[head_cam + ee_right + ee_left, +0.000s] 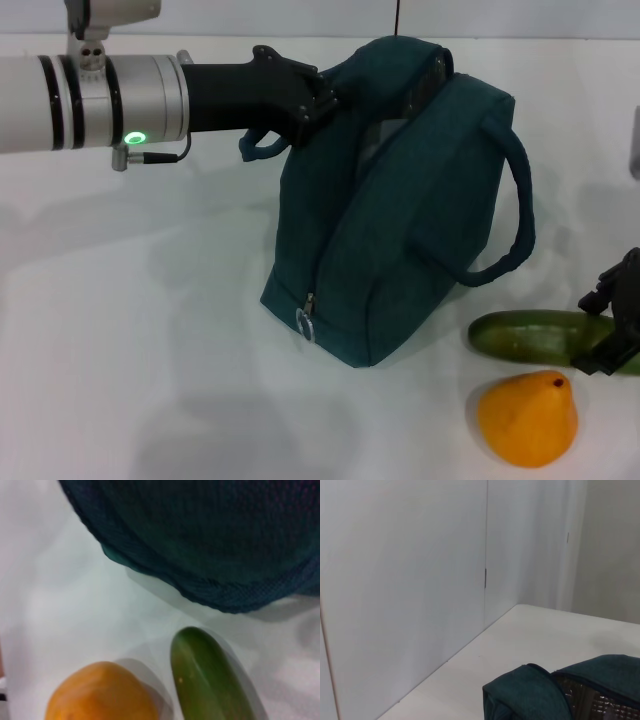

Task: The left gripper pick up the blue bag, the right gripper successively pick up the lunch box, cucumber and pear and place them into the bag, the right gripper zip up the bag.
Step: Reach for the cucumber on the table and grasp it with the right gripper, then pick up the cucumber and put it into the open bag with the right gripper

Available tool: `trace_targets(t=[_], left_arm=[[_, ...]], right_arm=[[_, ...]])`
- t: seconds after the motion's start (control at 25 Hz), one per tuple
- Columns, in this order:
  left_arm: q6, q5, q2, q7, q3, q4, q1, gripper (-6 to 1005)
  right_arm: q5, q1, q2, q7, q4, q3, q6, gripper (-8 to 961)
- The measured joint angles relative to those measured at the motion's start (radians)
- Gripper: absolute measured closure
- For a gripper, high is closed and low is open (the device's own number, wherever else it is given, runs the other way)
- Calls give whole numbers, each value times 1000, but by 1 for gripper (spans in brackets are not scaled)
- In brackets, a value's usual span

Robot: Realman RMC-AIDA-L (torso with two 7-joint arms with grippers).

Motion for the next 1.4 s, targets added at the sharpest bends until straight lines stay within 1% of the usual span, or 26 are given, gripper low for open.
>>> trace_targets(t=[0.16,0.84,1.08,1.16,1.4], left_arm=[[0,-1,0,0,0,-4,0,956],[-1,-10,0,0,1,-8,0,956],[-1,-11,0,0,1,-8,1,956],[-1,-11,0,0,0,-8,0,956],[-1,-11,0,0,0,-8,0,956]], right_arm=[[-8,1,0,17,3,-42,30,140],[1,5,5,30,13,-75,39,146],[3,5,6,35,12,-76,39,233],[3,4,6,40,12,-76,41,232],[4,-8,6,47,3,-72,44,341]])
